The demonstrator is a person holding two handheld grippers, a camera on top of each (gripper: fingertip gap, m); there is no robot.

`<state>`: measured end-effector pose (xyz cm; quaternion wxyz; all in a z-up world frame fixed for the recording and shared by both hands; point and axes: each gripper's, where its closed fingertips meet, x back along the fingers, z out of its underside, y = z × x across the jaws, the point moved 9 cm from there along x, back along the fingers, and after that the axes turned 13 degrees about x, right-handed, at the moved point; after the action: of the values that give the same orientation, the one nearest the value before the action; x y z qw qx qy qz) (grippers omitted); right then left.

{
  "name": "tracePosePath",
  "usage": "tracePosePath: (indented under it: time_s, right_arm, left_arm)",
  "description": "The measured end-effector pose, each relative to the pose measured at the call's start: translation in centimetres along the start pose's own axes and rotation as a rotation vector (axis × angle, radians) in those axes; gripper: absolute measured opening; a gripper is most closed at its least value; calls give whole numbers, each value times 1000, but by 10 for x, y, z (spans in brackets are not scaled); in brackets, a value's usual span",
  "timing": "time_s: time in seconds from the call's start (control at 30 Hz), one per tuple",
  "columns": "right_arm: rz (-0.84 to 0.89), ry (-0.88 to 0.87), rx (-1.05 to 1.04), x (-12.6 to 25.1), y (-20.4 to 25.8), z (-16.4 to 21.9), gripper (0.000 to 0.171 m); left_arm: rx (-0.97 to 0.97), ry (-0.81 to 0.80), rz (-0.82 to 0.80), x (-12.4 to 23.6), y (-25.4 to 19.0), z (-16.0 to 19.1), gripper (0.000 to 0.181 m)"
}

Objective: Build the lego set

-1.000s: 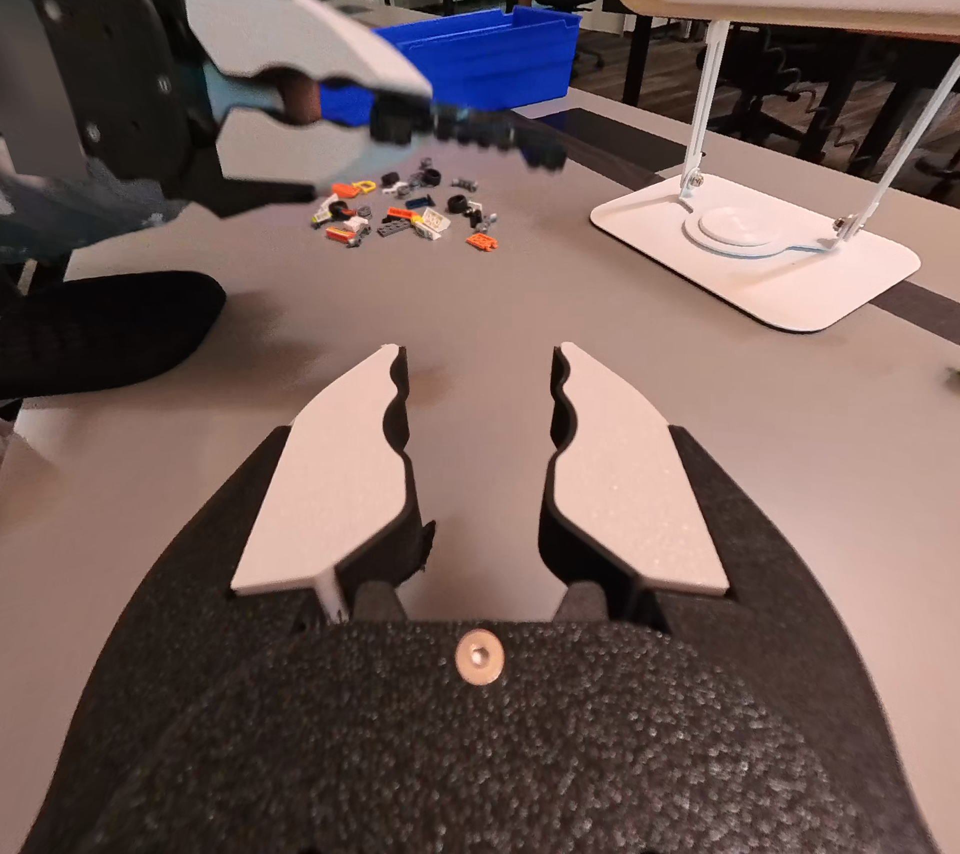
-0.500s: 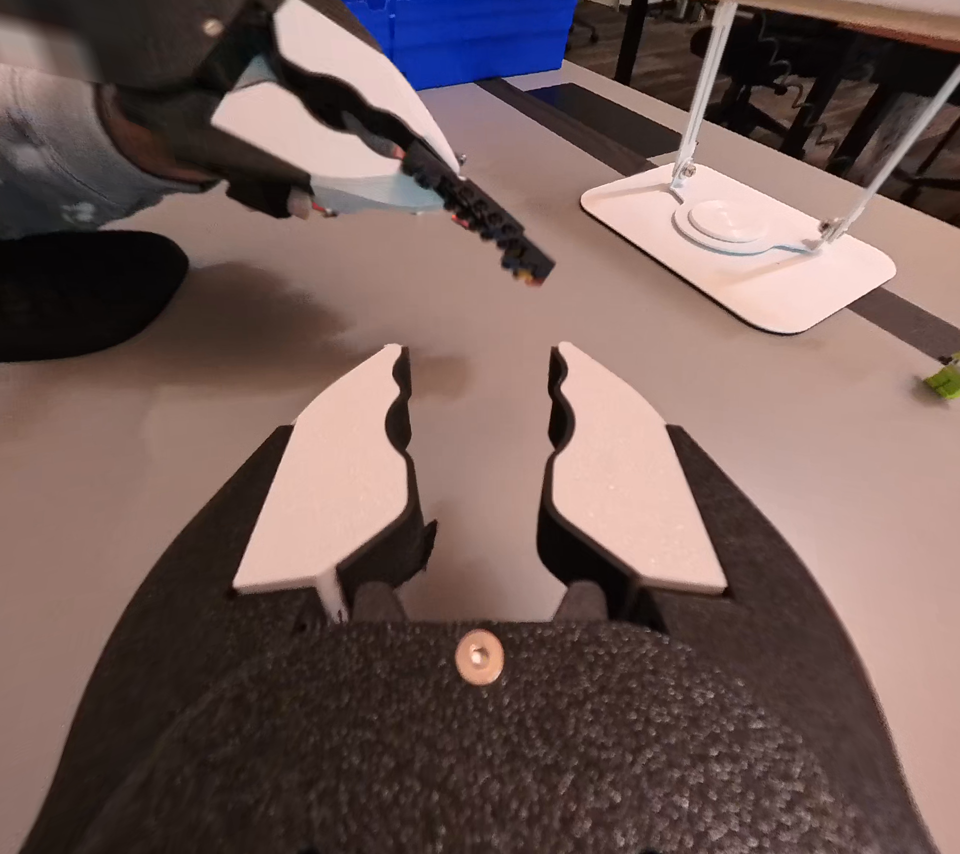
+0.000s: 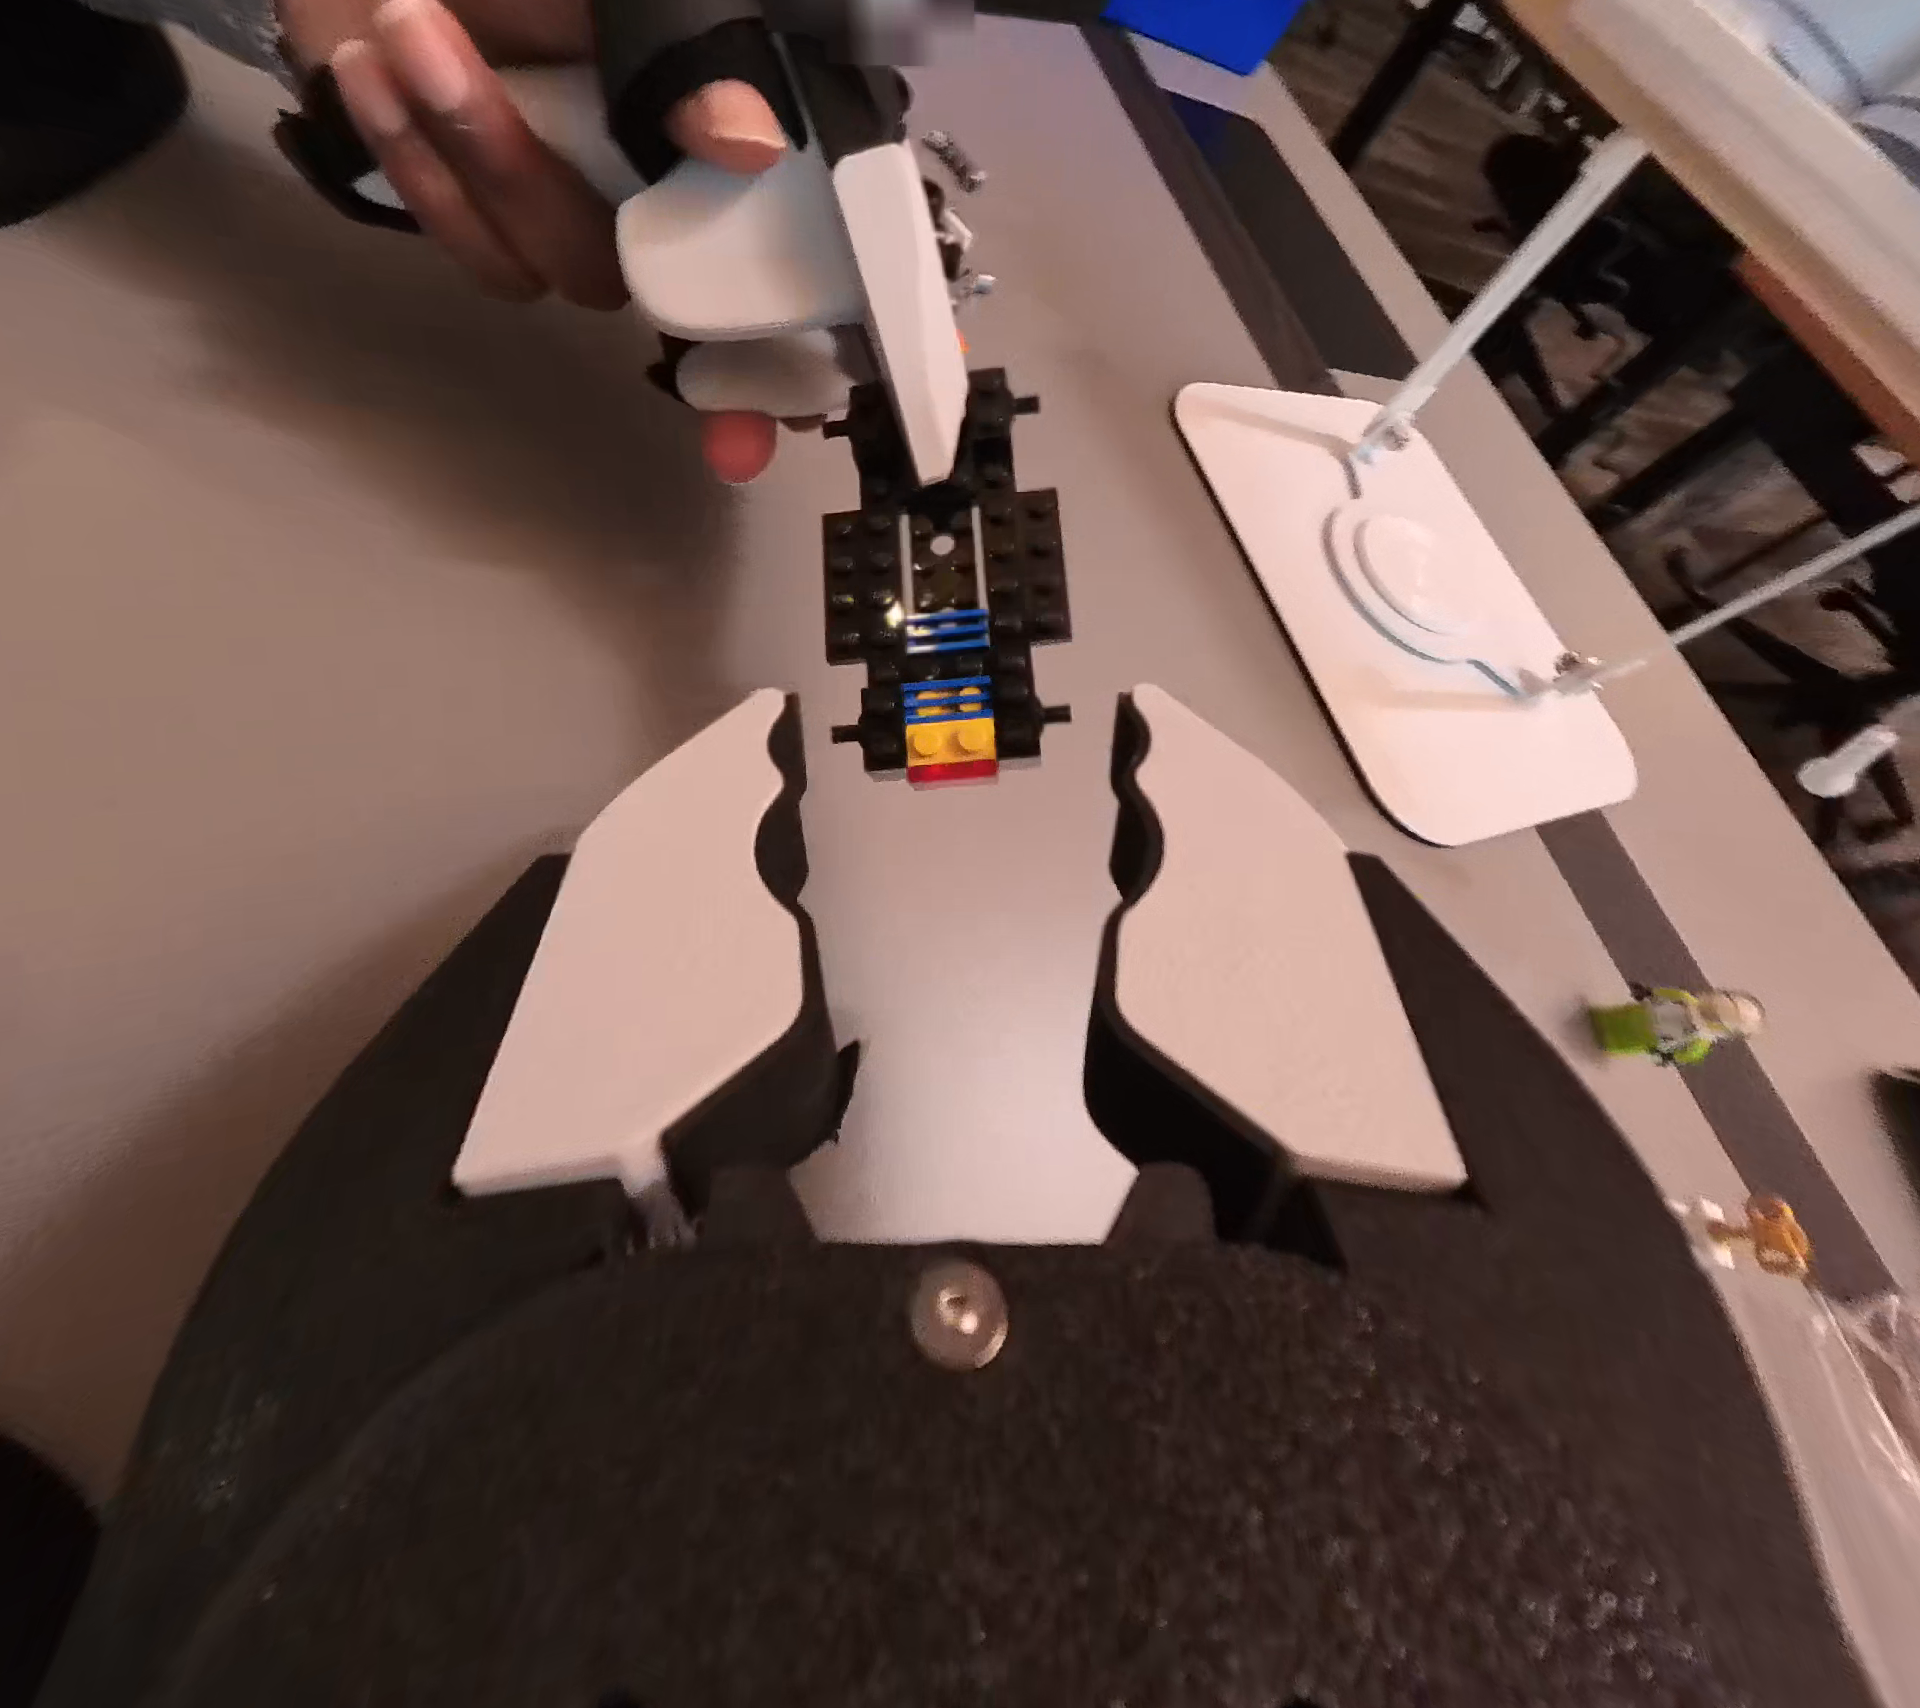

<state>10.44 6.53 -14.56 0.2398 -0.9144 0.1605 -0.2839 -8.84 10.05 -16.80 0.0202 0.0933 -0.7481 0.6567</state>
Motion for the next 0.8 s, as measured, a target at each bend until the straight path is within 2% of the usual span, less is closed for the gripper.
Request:
tracePosePath:
  time_s: [0.1, 0.3, 0.37, 0.43, 0.5, 0.6, 0.8]
  right_arm:
    - [-32, 29, 64, -5, -1, 3, 46]
    - [-50, 61, 101, -16, -6, 2, 46]
    - [-99, 56, 69, -19, -12, 1, 46]
    - [-172, 55, 5, -22, -23, 3, 45]
    - [-258, 92, -44, -26, -33, 13, 45]
    - [-343, 99, -146, -38, -39, 30, 45]
    - [-421, 175, -177, -58, -36, 45, 45]
  left_arm:
    - [40, -15, 29, -2, 5, 1, 10]
    - [52, -39, 33, 4, 13, -3, 10]
    - [-4, -72, -18, 8, 15, -6, 11]
    - [-74, -111, -69, 15, 16, -12, 29]
    - [-136, -127, -120, 22, 17, -16, 36]
    - [-264, -192, -233, 32, 17, -18, 36]
    - [-392, -175, -330, 30, 15, -15, 32]
